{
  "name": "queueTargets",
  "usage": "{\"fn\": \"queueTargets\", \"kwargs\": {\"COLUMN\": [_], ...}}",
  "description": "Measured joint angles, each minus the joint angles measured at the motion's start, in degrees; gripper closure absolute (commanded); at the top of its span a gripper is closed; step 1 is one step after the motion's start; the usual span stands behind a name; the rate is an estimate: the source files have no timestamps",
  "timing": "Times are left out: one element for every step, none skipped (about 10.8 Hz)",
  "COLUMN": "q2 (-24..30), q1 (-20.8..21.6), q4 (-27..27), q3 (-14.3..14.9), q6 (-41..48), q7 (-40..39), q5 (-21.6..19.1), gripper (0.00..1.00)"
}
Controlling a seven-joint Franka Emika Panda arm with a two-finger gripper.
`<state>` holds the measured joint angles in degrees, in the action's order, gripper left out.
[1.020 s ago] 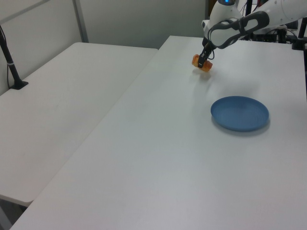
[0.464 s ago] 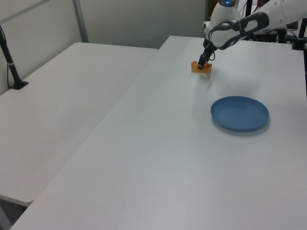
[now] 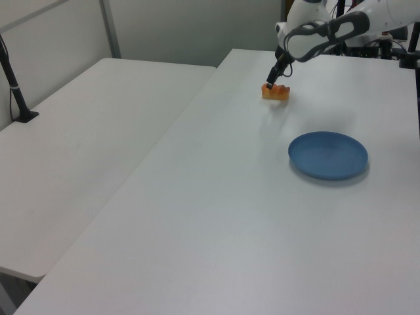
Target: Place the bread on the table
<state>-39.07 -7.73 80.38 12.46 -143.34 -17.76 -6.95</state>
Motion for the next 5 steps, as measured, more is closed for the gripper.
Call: {"fn": "queueTargets", "kwargs": {"q2": [1.53,3.72,6.25,9.21,12.30], "q1": [0.09,0.54,1.13,2.18,3.75], "q4": [0.27,0.58,0.78,0.95,1.39], "q3": [-0.69,-0.94,-1.16,-1.33,-1.47], "q6": [0.24,2.52,6.50,11.26,15.63], "q7": [0.00,0.00,0.00,0.00,0.19], "q5": [0.00,0.26,0.63,0.77,0.77], "gripper": [0.00,0.00,0.00,0.00,0.00]}}
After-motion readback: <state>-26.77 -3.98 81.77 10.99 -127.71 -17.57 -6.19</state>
